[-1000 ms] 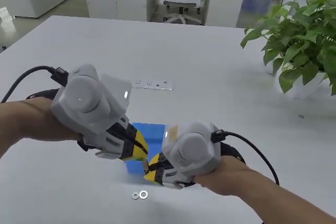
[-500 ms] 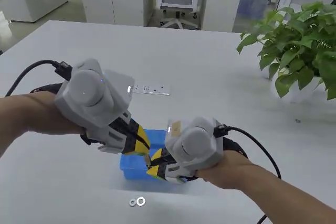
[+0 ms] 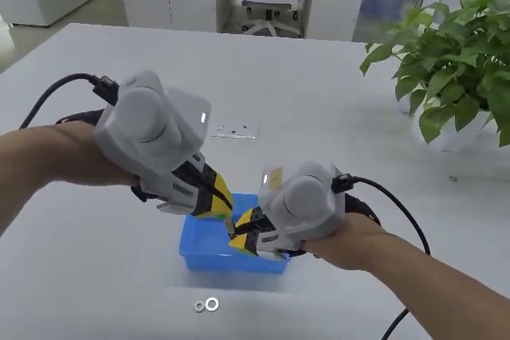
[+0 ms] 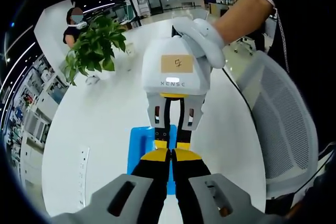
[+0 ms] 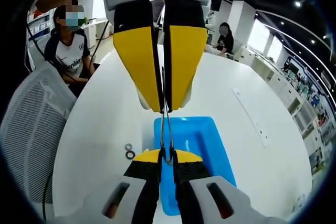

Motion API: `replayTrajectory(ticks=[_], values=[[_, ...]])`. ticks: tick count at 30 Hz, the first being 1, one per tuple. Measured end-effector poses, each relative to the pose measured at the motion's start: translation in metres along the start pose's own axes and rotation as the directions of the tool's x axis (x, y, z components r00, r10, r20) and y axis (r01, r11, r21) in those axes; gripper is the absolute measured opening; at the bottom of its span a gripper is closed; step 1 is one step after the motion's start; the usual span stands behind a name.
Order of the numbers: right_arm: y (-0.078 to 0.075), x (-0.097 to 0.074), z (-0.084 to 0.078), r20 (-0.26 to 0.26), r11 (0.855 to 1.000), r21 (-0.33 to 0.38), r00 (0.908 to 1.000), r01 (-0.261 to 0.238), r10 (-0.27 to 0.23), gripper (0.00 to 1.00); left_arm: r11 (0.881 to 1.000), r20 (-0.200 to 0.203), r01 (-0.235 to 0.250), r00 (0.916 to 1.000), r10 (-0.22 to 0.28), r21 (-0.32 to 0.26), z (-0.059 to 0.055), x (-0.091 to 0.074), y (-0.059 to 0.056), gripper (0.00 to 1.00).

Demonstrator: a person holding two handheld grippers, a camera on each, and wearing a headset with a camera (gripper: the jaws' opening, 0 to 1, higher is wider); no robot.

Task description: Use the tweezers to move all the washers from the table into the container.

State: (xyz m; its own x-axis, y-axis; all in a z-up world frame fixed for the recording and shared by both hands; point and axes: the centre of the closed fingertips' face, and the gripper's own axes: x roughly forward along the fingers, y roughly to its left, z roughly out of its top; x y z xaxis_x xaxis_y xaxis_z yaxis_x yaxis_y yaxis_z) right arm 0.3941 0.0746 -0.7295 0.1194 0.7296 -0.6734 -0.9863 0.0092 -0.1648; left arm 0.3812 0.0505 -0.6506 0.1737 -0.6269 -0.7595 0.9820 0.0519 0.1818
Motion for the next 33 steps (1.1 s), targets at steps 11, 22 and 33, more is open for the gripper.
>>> replayTrajectory(ticks=[11, 22, 33], values=[[-0.011, 0.009, -0.012, -0.009, 1.000, 0.017, 0.9999, -0.007, 0.008, 0.10, 1.000, -0.001, 0.020, 0.9998, -0.020, -0.012, -0.007, 0.013, 0.012, 0.05], [-0.019, 0.020, -0.025, -0.021, 0.999, 0.036, 0.9995, -0.023, 0.024, 0.10, 0.999, -0.004, 0.040, 0.9992, -0.040, -0.027, -0.017, 0.027, 0.021, 0.05], [-0.024, 0.030, -0.037, -0.028, 0.997, 0.064, 0.9987, -0.042, 0.044, 0.10, 0.997, -0.008, 0.063, 0.9979, -0.064, -0.043, -0.026, 0.040, 0.027, 0.05]])
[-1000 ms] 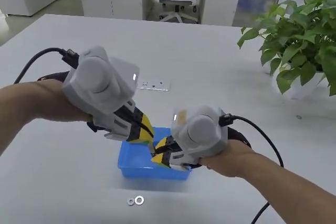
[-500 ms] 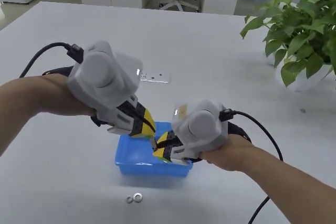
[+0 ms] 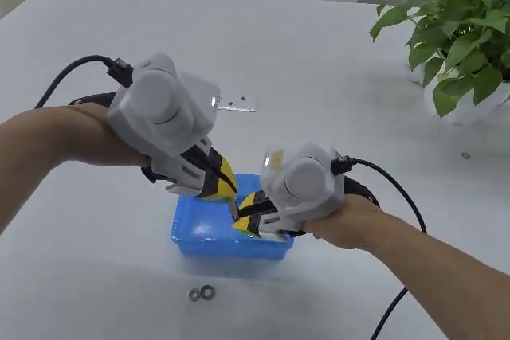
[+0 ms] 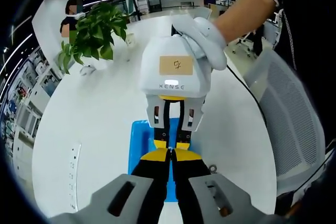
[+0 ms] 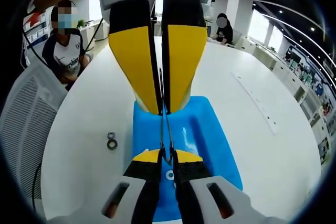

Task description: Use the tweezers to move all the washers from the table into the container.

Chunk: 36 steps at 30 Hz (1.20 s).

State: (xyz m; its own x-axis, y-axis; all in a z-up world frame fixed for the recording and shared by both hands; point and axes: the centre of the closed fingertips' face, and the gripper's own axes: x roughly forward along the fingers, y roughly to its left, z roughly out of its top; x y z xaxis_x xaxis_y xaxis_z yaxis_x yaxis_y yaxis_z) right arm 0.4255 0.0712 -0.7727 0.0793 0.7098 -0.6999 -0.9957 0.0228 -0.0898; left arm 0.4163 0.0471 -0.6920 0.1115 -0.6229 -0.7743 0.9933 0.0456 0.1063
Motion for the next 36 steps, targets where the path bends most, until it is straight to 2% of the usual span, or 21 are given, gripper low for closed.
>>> replayTrajectory(ticks=[9, 20, 36], values=[[-0.004, 0.010, -0.008, -0.009, 1.000, 0.011, 0.9996, -0.027, 0.028, 0.10, 1.000, -0.010, 0.016, 0.9998, -0.016, -0.013, -0.011, 0.009, 0.006, 0.05], [-0.002, 0.015, -0.014, -0.019, 0.999, 0.012, 0.9990, -0.041, 0.042, 0.10, 1.000, -0.006, 0.022, 0.9997, -0.022, -0.021, -0.015, 0.014, 0.006, 0.05], [-0.003, 0.008, -0.006, -0.014, 1.000, -0.007, 0.9997, -0.021, 0.021, 0.10, 1.000, -0.005, 0.003, 1.0000, -0.003, -0.005, -0.009, 0.005, 0.005, 0.05]])
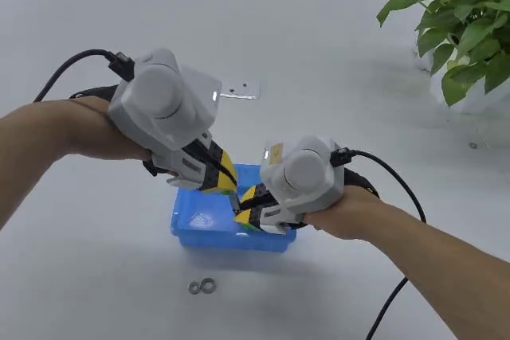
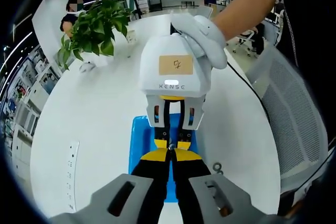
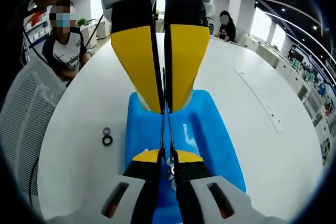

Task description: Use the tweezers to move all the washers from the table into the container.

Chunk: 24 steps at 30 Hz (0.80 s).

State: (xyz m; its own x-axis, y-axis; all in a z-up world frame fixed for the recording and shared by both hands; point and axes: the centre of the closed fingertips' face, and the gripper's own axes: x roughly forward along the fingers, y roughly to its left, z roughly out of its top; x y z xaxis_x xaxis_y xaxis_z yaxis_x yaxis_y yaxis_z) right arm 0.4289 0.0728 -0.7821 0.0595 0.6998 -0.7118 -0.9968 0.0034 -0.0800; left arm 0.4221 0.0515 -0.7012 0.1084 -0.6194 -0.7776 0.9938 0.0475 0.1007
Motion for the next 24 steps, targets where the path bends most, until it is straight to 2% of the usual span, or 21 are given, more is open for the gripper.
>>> replayTrajectory(ticks=[14, 24], values=[[0.003, -0.013, 0.016, 0.019, 0.999, -0.017, 0.9995, 0.027, -0.027, 0.11, 0.999, -0.005, -0.027, 0.9996, 0.027, 0.028, 0.013, -0.016, -0.005, 0.05], [0.014, -0.023, 0.028, 0.024, 0.998, -0.040, 0.9988, 0.044, -0.043, 0.11, 0.998, -0.011, -0.042, 0.9990, 0.042, 0.042, 0.020, -0.029, -0.017, 0.05]])
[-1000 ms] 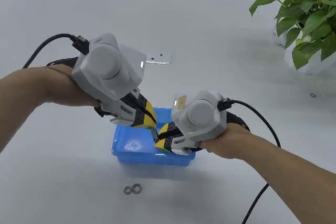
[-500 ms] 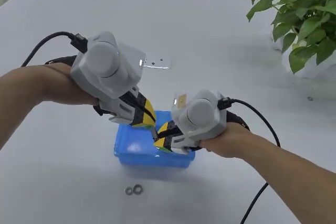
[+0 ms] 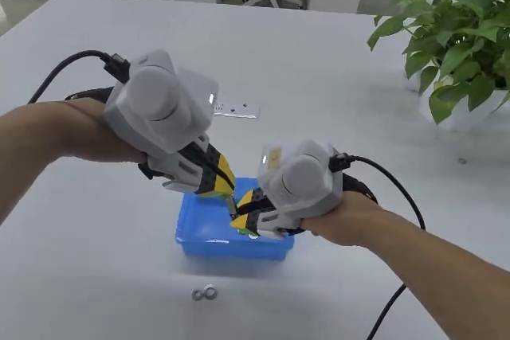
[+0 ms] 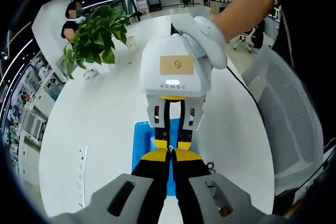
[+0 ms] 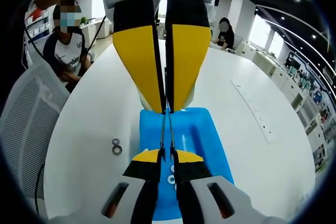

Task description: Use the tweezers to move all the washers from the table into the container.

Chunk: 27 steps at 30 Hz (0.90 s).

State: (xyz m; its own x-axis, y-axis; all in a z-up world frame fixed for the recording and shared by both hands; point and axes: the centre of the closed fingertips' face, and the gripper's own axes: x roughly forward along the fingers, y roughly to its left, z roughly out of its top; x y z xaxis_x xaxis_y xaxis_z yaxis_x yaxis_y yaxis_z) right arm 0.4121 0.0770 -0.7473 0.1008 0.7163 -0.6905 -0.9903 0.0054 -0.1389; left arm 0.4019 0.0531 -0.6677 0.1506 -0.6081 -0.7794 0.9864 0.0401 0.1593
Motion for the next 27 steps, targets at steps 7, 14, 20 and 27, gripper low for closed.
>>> replayTrajectory(ticks=[7, 14, 20, 27], values=[[0.008, -0.006, 0.005, 0.008, 1.000, -0.007, 0.9999, 0.008, -0.008, 0.11, 1.000, -0.004, -0.015, 0.9999, 0.015, 0.006, 0.004, -0.007, -0.008, 0.05], [0.018, -0.008, 0.008, 0.008, 1.000, -0.014, 0.9999, 0.006, -0.006, 0.11, 1.000, -0.002, -0.021, 0.9998, 0.021, 0.000, 0.006, -0.011, -0.020, 0.05], [0.030, -0.006, 0.009, 0.010, 1.000, -0.017, 0.9999, -0.002, 0.003, 0.11, 1.000, -0.003, -0.021, 0.9998, 0.021, -0.010, 0.004, -0.011, -0.029, 0.05], [0.040, -0.003, 0.009, 0.011, 1.000, -0.018, 0.9998, -0.017, 0.017, 0.11, 1.000, -0.008, -0.015, 0.9999, 0.015, -0.020, 0.001, -0.011, -0.039, 0.05]])
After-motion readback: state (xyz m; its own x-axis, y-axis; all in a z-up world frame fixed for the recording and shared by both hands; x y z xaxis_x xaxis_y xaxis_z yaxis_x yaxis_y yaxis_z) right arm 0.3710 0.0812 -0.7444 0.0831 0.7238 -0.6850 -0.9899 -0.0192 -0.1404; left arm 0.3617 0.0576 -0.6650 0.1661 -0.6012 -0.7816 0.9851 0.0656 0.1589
